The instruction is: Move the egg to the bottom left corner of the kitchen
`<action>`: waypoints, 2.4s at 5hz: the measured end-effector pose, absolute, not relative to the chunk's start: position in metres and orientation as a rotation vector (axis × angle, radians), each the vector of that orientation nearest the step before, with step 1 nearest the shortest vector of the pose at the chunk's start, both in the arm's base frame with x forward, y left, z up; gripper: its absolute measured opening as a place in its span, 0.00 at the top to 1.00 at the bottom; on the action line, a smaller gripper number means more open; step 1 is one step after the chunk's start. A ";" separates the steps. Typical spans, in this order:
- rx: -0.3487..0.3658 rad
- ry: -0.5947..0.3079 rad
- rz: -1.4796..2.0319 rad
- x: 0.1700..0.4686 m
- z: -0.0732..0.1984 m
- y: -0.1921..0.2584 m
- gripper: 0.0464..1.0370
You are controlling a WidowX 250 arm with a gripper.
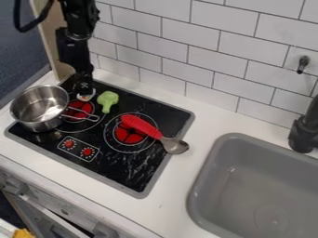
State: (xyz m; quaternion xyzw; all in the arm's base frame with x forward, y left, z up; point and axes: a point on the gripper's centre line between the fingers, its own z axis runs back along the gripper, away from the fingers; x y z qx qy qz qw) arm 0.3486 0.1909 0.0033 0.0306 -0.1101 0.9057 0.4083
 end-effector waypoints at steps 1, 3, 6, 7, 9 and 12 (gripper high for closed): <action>0.089 -0.254 2.326 0.347 -0.004 0.195 0.04; 0.030 -0.233 2.387 0.346 -0.005 0.200 0.36; -0.019 -0.170 2.443 0.337 -0.007 0.210 0.61; -0.075 -0.165 2.454 0.334 0.012 0.207 0.61; -0.236 -0.184 2.444 0.321 0.064 0.189 0.61; -0.319 -0.088 2.353 0.235 0.093 0.096 0.61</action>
